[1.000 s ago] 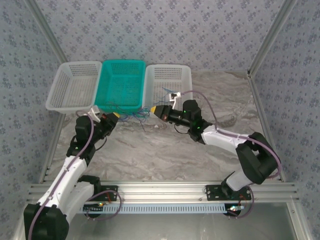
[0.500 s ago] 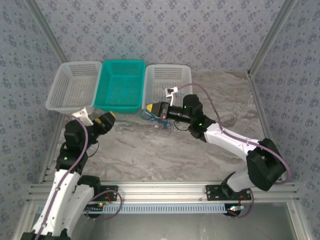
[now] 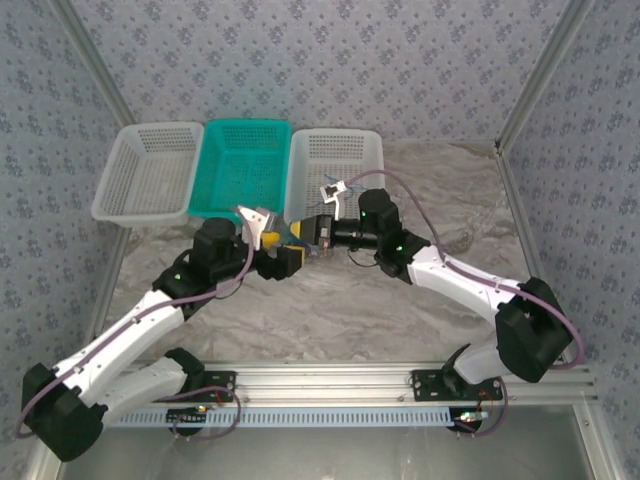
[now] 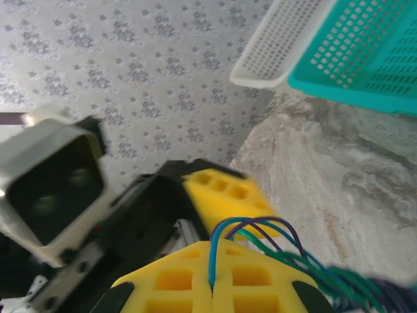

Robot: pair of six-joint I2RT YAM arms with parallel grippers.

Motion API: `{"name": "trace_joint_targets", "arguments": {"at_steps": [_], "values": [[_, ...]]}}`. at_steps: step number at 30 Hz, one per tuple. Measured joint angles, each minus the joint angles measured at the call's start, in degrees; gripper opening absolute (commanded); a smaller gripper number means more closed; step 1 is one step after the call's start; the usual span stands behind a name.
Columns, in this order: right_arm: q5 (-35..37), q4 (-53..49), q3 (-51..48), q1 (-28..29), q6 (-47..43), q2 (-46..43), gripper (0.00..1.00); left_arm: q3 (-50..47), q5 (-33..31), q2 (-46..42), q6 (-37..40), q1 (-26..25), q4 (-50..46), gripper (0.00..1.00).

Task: Untangle the cables

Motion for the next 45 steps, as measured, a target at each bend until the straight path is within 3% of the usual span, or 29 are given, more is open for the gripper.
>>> {"name": "trace_joint_targets", "arguments": {"at_steps": [3,5,8,22,28,35,45], "values": [[-1.7,1.7,0.6,0.8,0.4,0.4,0.00,-1.4,-2.4,1.4,0.1,0.0,2.6,0.62],[-2.3,2.3,1.0,1.2,0.7,0.4,0.00,-1.8,-3.2,2.3,0.1,0.0,4.5,0.30],[-2.2,2.6,1.2,1.3,1.0,0.4,0.00,-1.9,-3.3,3.0,0.0,0.0,7.5,0.11],[0.1,4.4,-6.3,-5.2,8.2,-3.3,0.00,-2.9,-6.2,6.0,-3.3,-1.7,11.1,0.10],[3.6,4.4,-6.9,-8.2,9.3,-6.1,0.00,-2.7,-5.9,9.6,-5.7,-1.8,13.8,0.14],[8.4,1.6,-8.6,-11.4,9.2,-12.4,0.00,-2.3,-5.9,9.9,-6.4,-1.8,14.7,0.16],[7.0,-8.5,-11.7,-20.7,8.9,-23.2,0.00,-0.9,-4.4,9.0,-6.4,-3.1,16.0,0.16]]}}
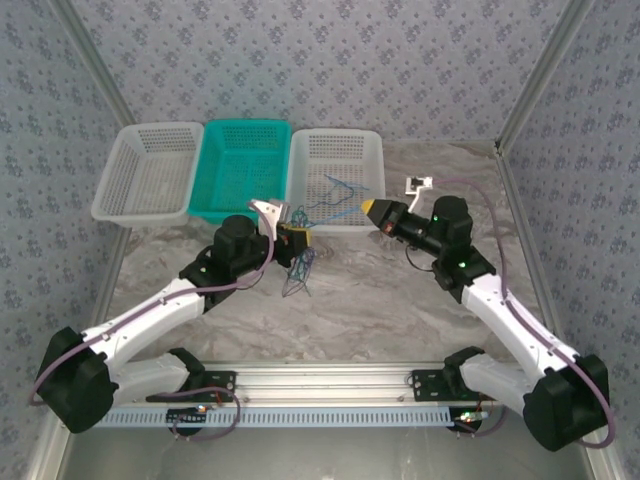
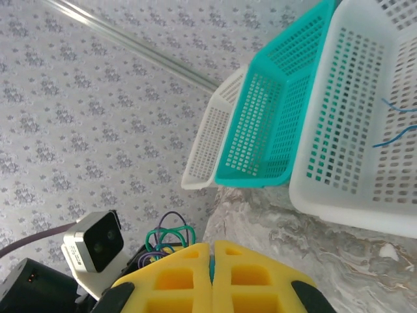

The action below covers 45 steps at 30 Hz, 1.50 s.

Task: Untangle the cables

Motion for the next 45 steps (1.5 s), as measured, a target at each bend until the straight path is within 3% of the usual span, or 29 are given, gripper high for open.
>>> {"name": "trace_joint_targets", "arguments": {"at_steps": [7,11,14,18,24,33,36,45], "values": [[2.9,-6.5,-0.5,-9.8,0.1,-5.6,0.00,0.1,-1.2,0.0,0.0,0.1,-2.9,0.16],[10.3,-5.6,-0.5,-18.6,0.7,-8.0,0.00,-1.6,-6.6,-0.2,-0.1,2.2,-10.4,0.14],[12.1,-5.4,-0.5,-20.2,1.1,-8.5,0.00,-2.7,-8.5,-0.2,0.0,2.7,-14.1,0.09],[10.8,-5.0,-0.5,-20.2,0.9,-7.7,0.00,-2.8,-9.2,0.2,0.0,2.6,-15.3,0.11],[5.9,-7.1,2.7,-19.2,-3.6,-6.4,0.00,-2.8,-6.6,0.1,-0.1,2.6,-13.9,0.26],[1.5,-15.1,16.6,-15.9,-16.3,-6.9,0.00,-2.9,-1.6,-6.3,-0.5,2.6,-10.8,0.72],[-0.2,-15.6,20.8,-12.7,-19.8,-6.7,0.00,-2.8,0.1,-9.9,-0.6,2.7,-9.6,0.83],[-1.0,-17.9,30.6,-0.3,-28.5,-2.5,0.00,-1.5,7.9,-9.9,-4.5,0.3,0.4,0.97]]}}
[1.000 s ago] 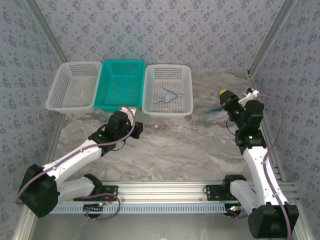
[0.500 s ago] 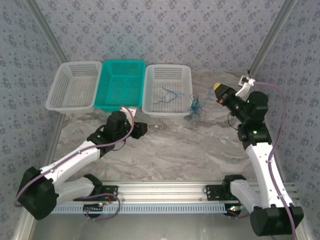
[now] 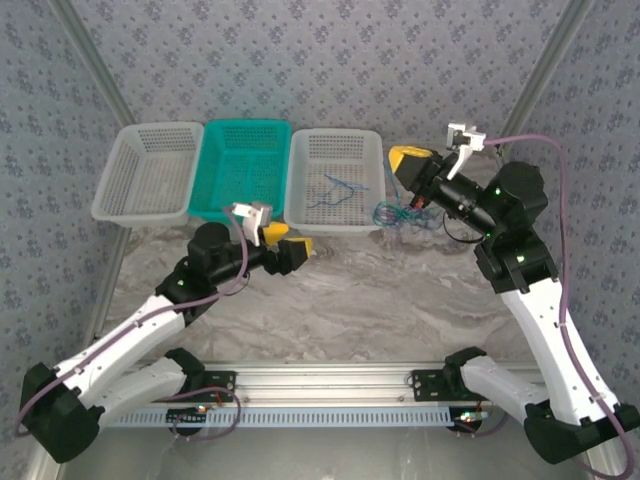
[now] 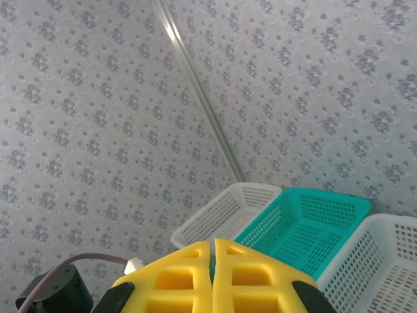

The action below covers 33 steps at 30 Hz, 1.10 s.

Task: Untangle the cables

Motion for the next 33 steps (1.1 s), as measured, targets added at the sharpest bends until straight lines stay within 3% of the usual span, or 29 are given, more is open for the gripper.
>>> {"name": "trace_joint_targets", "arguments": {"at_steps": [8,15,24,27,33], "values": [[0.6,-0.8,0.5,2.2,-1.5,1.8,0.00,5.4,2.6,8.0,-6.2,-3.8,7.2,0.98],[0.6,1.4,0.1,4.4,0.0,4.1,0.00,8.4,4.4,12.7,-5.9,-6.5,10.2,0.99],[0.6,3.6,-0.8,7.7,1.6,6.8,0.00,11.3,-7.3,16.5,1.3,-6.2,5.6,0.99],[0.5,3.5,-0.8,7.8,1.5,6.8,0.00,11.3,-5.6,16.8,5.3,-5.8,5.4,0.99],[-0.5,3.5,-0.8,7.8,1.6,6.8,0.00,16.9,3.4,20.2,15.5,-5.8,0.7,0.99]]}}
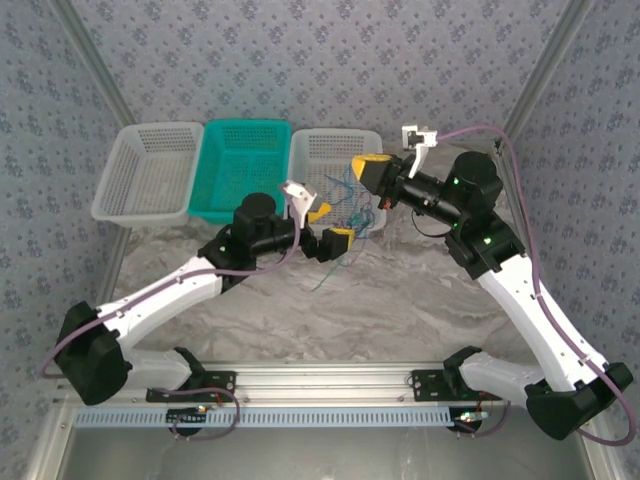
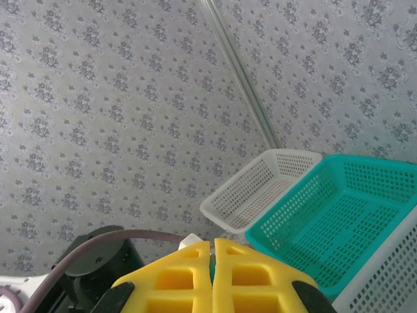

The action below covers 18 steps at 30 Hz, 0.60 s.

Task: Untangle the cables

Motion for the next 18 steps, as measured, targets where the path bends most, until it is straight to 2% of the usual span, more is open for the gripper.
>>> {"name": "trace_joint_targets", "arguments": {"at_steps": [3,4,6,7,10,13,16,18], "values": [[-0.1,0.1,0.0,0.0,0.0,0.0,0.00,2.8,5.6,3.3,3.1,0.0,-0.7,0.98],[-0.2,0.1,0.0,0.0,0.1,0.1,0.00,3.7,7.4,4.8,3.8,0.0,-0.7,0.95],[-0.2,0.4,0.0,0.0,0.3,0.2,0.00,4.7,9.3,7.4,4.4,-0.2,-0.7,0.79],[-0.2,0.5,0.0,0.0,0.5,0.2,0.00,5.0,9.6,8.9,4.6,-0.3,-0.7,0.65],[0.2,0.4,0.0,-0.1,1.2,0.2,0.00,5.0,8.6,12.8,4.4,-0.4,-0.6,0.36],[1.2,0.4,0.0,-1.2,2.9,0.2,0.00,3.8,6.2,14.7,3.8,-0.4,0.6,0.15],[2.8,-0.1,-0.2,-4.6,6.1,0.0,0.00,2.4,4.3,14.7,3.1,-0.4,2.4,0.00],[3.7,-0.1,-1.0,-7.9,8.7,-0.3,0.00,1.6,3.2,14.7,2.5,-0.4,3.9,0.00]]}}
